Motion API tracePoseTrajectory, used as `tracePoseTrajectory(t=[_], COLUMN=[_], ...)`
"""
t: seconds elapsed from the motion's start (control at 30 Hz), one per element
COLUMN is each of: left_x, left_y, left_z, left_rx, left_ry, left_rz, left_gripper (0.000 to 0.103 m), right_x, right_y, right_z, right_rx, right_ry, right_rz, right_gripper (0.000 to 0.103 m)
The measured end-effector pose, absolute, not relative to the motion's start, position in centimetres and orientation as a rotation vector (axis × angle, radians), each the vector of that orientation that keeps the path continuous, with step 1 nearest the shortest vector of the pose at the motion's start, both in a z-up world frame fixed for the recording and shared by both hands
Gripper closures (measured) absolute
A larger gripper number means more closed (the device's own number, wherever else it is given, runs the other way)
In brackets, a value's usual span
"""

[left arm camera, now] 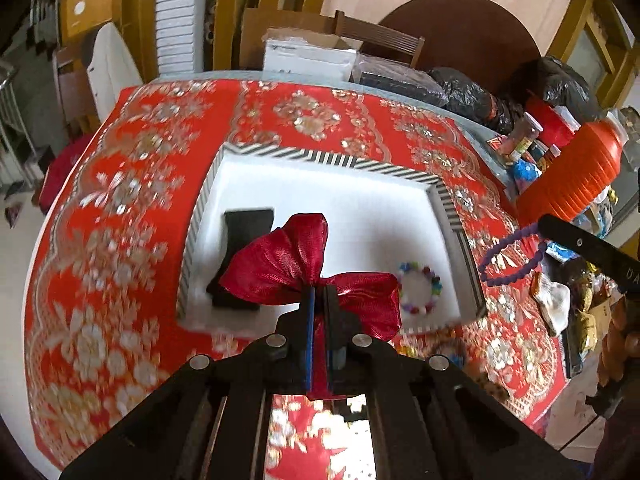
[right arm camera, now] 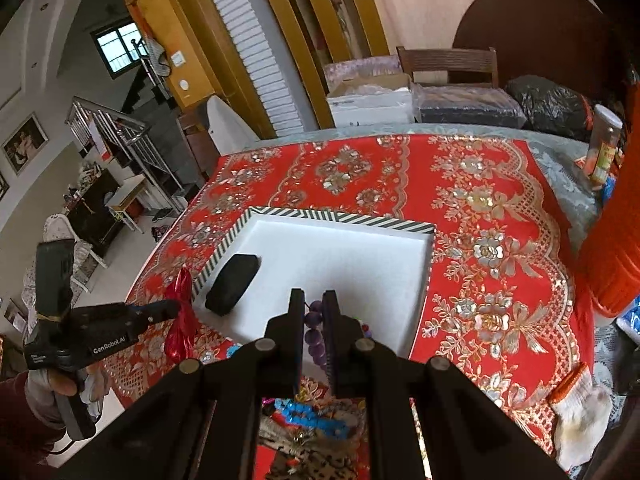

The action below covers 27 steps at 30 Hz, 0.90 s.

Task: Organize jewelry
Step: 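Place the bow in the tray with the left tool while the right tool drops the purple bracelet inside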

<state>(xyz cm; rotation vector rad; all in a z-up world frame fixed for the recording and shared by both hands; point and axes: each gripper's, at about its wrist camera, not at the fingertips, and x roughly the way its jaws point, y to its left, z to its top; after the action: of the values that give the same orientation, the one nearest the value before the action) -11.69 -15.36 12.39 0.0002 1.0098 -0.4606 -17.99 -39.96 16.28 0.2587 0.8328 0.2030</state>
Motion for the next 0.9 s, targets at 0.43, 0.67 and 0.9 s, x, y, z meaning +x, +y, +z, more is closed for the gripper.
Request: tracePoseTrajectory(t=[0.43,0.67,0.9], left_x=[-6.0,-2.6,0.6], left_y=[-18.4,-19.5,-21.0], left_z=[10.2,8.5,6.1], left_rx=[0.071,0.088,0.106], left_ry=[1.048,1.081,1.121], left_rz=[-0.476,-0.477,-0.470], left_gripper=[0.103,0.103,0.103], right_x=[-12.6,-9.6,-7.2], right_y=[-39.2,-39.0,-42.2], right_z=[13.6,11.5,6.1], right_rx=[0.286,0.341,0.381], right_ry=[0.894,0.925,1.048], right_rz=[0.172,0.169,0.031], right_gripper=[0.094,0.094,0.094])
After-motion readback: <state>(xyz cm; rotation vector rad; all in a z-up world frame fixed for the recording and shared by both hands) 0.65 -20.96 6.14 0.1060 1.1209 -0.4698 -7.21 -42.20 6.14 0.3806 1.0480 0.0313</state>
